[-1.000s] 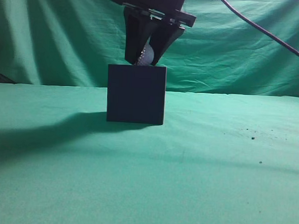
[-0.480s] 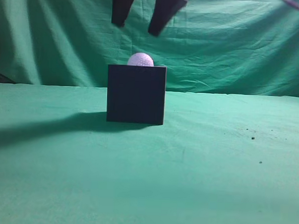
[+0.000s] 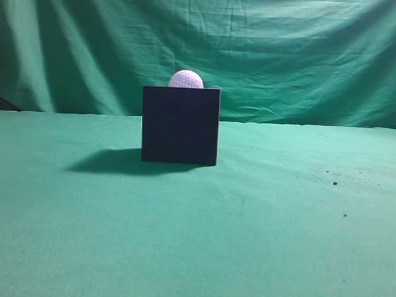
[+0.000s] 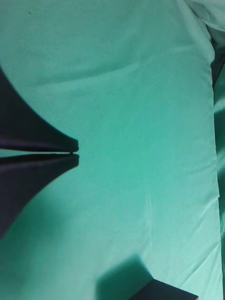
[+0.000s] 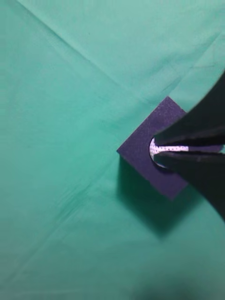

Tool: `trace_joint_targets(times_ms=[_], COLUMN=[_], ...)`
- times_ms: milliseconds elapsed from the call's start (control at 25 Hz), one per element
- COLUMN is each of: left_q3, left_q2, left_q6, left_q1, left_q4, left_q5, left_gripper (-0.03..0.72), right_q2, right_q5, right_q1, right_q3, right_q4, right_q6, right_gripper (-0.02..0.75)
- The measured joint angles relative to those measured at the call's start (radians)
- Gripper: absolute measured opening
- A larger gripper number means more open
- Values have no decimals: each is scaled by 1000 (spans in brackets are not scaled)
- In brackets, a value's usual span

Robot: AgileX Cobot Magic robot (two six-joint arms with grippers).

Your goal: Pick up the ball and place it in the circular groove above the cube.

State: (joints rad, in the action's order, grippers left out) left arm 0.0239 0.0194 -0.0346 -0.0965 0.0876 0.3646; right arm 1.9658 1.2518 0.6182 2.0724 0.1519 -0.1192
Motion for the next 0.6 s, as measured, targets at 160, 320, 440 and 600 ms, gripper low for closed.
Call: trace_joint_targets(times_ms=[160, 320, 440, 600], left_q3=[0, 0, 0, 0], left_q2=[0, 0, 0, 0], left_q6=[0, 0, 0, 0], left_q1=[0, 0, 0, 0], left_q4=[0, 0, 0, 0], left_q5=[0, 0, 0, 0], left_gripper=[0, 0, 0, 0], right_q2=[-143, -326, -467, -662], right_q5=[2, 3, 7, 10], right_q1=[0, 0, 0, 0], right_q3=[-49, -219, -376, -580], right_q4=[-2, -8, -23, -89], right_q6=[87, 119, 122, 127], right_gripper=[0, 0, 0, 0])
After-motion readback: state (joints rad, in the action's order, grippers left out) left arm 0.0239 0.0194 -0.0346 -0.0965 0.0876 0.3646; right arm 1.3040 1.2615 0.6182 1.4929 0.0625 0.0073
